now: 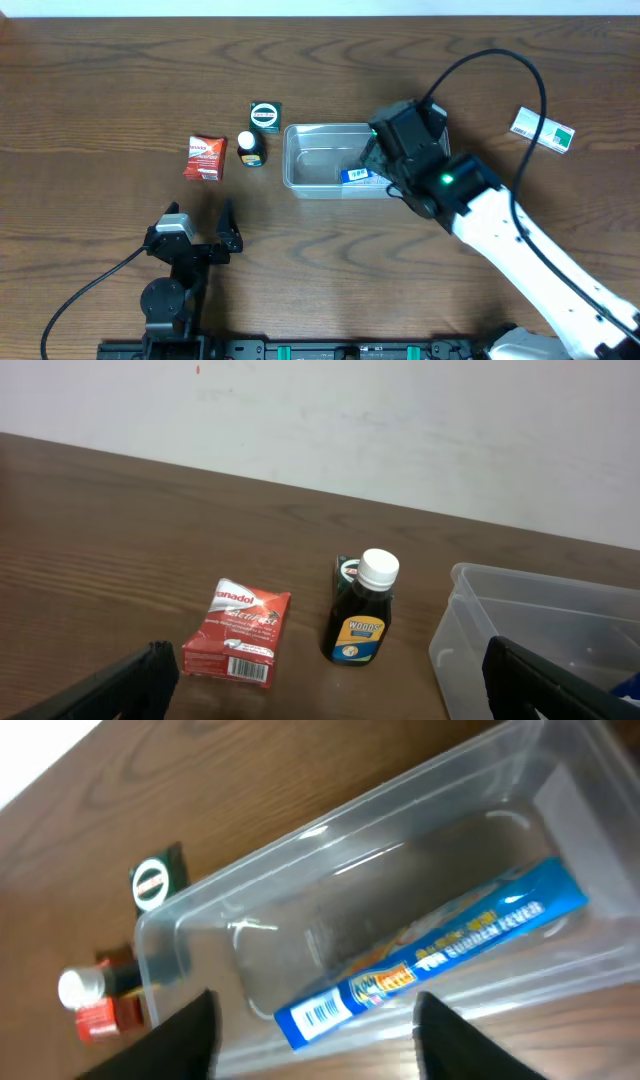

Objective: Pack container
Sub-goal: 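Lower the blue box flat into the container with right gripper, then open right gripper and withdraw from the container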

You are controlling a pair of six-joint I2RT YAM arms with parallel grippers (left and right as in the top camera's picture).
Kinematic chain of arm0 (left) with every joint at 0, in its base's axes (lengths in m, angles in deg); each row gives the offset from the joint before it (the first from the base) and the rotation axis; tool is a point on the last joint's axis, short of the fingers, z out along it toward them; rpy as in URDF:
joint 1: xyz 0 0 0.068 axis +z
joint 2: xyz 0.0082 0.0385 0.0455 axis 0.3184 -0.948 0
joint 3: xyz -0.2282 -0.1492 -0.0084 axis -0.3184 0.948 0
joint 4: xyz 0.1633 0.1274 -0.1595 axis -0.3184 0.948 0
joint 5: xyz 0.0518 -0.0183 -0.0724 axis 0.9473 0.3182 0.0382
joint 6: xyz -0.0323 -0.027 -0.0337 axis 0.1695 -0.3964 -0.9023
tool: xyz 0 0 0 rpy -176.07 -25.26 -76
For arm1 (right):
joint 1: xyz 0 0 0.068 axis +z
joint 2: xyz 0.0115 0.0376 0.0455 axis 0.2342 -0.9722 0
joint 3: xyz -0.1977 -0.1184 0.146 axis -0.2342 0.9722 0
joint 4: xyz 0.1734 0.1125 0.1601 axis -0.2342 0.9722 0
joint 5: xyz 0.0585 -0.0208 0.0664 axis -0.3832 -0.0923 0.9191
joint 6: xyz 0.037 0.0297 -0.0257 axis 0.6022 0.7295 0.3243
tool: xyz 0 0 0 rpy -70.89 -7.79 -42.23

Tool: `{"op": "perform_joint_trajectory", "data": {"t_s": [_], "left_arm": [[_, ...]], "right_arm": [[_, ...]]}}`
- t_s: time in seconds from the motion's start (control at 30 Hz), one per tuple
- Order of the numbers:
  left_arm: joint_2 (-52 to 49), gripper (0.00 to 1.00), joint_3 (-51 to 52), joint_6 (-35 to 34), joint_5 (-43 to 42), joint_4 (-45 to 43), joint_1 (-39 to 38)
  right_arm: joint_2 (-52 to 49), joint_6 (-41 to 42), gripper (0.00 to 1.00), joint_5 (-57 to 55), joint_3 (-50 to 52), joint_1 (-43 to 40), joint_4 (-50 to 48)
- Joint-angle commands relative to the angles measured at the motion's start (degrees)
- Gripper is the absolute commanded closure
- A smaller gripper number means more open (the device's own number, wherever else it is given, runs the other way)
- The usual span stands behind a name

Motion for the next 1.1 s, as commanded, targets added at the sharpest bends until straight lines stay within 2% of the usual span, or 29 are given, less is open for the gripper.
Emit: {"op": "perform_joint_trajectory", "data": {"t_s": [0.0,0.1,0.17,0.23,0.43,0.47,1.07], "left_arm": [[0.35,0.02,0.87,0.98,-1.05,2.1,0.26],[0.35,0.02,0.87,0.98,-1.05,2.1,0.26],[0.35,0.02,0.87,0.96,-1.05,2.1,0.26],[0.35,0.02,0.87,0.98,-1.05,2.1,0.26],[0.35,0.02,0.87,0.96,-1.05,2.1,0.26],[0.35,0.02,0.87,0.98,-1.05,2.1,0.26],[0.35,0.02,0.87,0.96,-1.05,2.1,0.26]], "right_arm": [[0.15,-15.23,0.15,1.11,-0.55,-0.07,0.33],[0.11,-25.07,0.14,3.91,-0.55,-0.07,1.79],[0.11,-30.03,0.2,4.28,-0.55,-0.07,3.87],[0.0,-32.61,0.34,4.28,-0.52,-0.07,5.88],[-1.88,-36.54,0.92,3.85,-0.46,-0.33,8.02],[-2.38,-36.63,0.98,3.87,-0.37,-0.33,8.04],[-15.74,-39.69,0.99,3.17,-0.26,-0.68,1.49]]}}
